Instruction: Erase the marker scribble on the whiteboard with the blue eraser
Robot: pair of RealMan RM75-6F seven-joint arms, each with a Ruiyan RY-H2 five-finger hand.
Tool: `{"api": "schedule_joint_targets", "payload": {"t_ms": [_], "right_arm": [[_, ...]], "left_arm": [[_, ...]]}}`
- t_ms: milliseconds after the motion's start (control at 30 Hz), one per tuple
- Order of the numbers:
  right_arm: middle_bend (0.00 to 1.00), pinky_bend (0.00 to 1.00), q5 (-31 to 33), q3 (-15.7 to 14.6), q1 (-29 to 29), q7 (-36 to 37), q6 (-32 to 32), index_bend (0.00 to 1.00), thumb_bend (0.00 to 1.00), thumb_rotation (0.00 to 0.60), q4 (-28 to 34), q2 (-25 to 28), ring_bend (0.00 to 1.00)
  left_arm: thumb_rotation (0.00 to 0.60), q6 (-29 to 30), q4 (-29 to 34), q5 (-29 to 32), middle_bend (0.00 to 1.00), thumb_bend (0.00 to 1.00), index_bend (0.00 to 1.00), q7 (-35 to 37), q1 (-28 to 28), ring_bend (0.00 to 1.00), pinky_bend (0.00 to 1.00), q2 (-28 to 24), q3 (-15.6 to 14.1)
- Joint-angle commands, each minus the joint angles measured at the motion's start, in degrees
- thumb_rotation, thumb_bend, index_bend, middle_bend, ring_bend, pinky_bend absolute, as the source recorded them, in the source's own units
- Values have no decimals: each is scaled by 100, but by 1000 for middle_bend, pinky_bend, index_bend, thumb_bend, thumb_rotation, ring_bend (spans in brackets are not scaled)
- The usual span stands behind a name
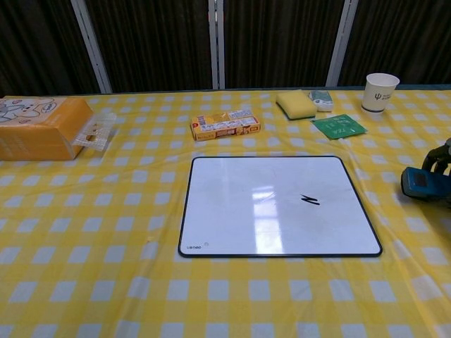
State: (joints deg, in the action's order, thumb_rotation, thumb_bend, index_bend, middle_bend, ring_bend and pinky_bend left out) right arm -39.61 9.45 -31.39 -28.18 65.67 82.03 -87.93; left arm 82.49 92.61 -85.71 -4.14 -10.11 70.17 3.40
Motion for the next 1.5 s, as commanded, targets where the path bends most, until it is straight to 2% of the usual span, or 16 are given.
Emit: {"api": "schedule_joint_targets", "payload": {"t_ms": [33, 267, 367, 500, 733, 1033, 1500], "right_arm": [[693, 688, -467, 31, 123, 418, 101, 811, 318, 600, -74, -50, 675], [721, 751, -1008, 183, 201, 950, 153, 824, 321, 600, 253, 79, 734], [722, 752, -1212, 208, 181, 922, 243, 824, 321, 600, 424, 112, 735], [722, 752, -1547, 300, 57, 856, 340, 826, 321, 600, 947, 56, 735], [722, 752, -1565, 425, -242, 501, 254, 832, 321, 600, 1236, -293, 736], [721, 752, -1361, 521, -619, 262, -24, 834, 321, 600, 868, -946, 736], [722, 752, -1249, 609, -1018, 460, -480, 835, 321, 600, -28, -1839, 735]], "left_arm": [[600, 1, -1, 7, 0, 9, 0, 4, 2, 0, 0, -1, 2], [600, 38, 6, -4, 0, 10, 0, 30, 9, 0, 0, -5, 13], [600, 47, 2, -11, 0, 10, 0, 33, 11, 0, 0, -7, 13], [600, 40, -4, -1, 0, 10, 0, 55, 7, 0, 0, -12, 18], [600, 19, -19, 28, 0, 11, 0, 101, 3, 0, 0, -25, 27], [600, -37, -40, 67, 0, 11, 0, 180, -10, 0, 0, -40, 27], [600, -132, -69, 177, 0, 11, 0, 263, -34, 0, 0, -62, 53]]}}
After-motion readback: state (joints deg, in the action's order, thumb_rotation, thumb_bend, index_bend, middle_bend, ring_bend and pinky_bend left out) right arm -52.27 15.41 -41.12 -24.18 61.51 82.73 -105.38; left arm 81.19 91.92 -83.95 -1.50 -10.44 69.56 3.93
